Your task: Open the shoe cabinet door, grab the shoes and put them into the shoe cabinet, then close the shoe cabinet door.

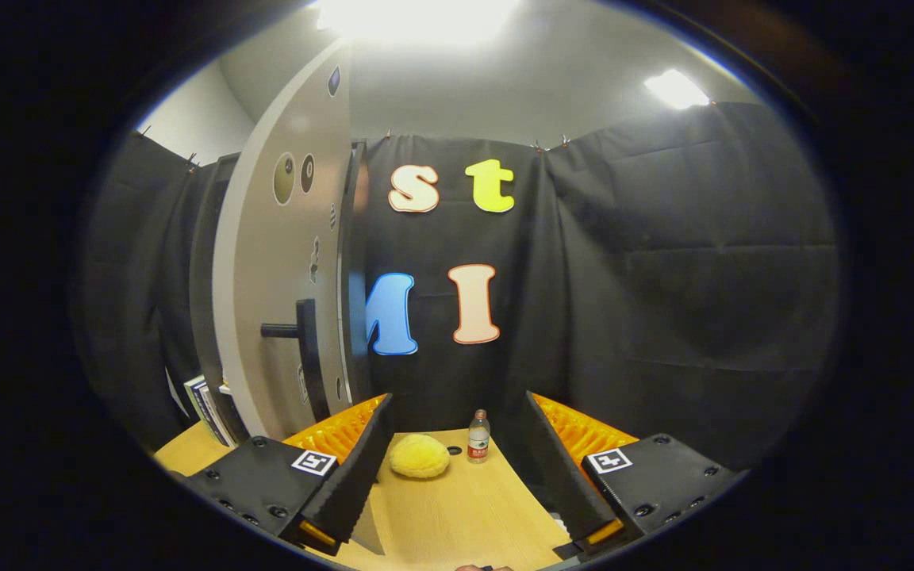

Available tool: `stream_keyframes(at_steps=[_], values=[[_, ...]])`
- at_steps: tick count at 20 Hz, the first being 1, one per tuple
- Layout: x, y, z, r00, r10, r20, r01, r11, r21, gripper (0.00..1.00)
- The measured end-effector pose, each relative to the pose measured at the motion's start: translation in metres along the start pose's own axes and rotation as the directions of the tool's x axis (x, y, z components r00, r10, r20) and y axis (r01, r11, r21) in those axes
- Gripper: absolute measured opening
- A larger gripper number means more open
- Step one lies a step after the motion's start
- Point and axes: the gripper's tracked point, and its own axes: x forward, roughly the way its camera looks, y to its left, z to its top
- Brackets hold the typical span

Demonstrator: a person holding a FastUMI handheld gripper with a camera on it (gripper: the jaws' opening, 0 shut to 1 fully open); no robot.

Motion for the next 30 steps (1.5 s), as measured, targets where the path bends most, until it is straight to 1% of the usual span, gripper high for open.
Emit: stream_keyframes(at_steps=[3,6,7,9,12,16,21,26,30], values=[[0.029,0.012,0.001,0.995,0.102,0.0,-0.102,0.994,-0.026,0.99],[0.051,0.026,-0.003,0.983,0.18,-0.024,-0.181,0.983,-0.043,0.99],[0.055,0.024,-0.006,0.984,0.176,-0.027,-0.177,0.983,-0.042,0.99],[0.056,0.028,-0.007,0.98,0.193,-0.037,-0.194,0.981,-0.019,0.97],[0.054,0.029,-0.011,0.981,0.186,-0.056,-0.186,0.983,0.008,0.94],[0.049,0.041,-0.01,0.985,0.163,-0.061,-0.163,0.987,0.01,0.94],[0.02,0.091,-0.01,0.988,0.141,-0.062,-0.141,0.99,0.015,0.94],[0.015,0.144,-0.01,0.993,0.097,-0.064,-0.096,0.995,0.023,0.94],[0.015,0.182,-0.008,0.994,0.085,-0.062,-0.085,0.996,0.003,0.94]])
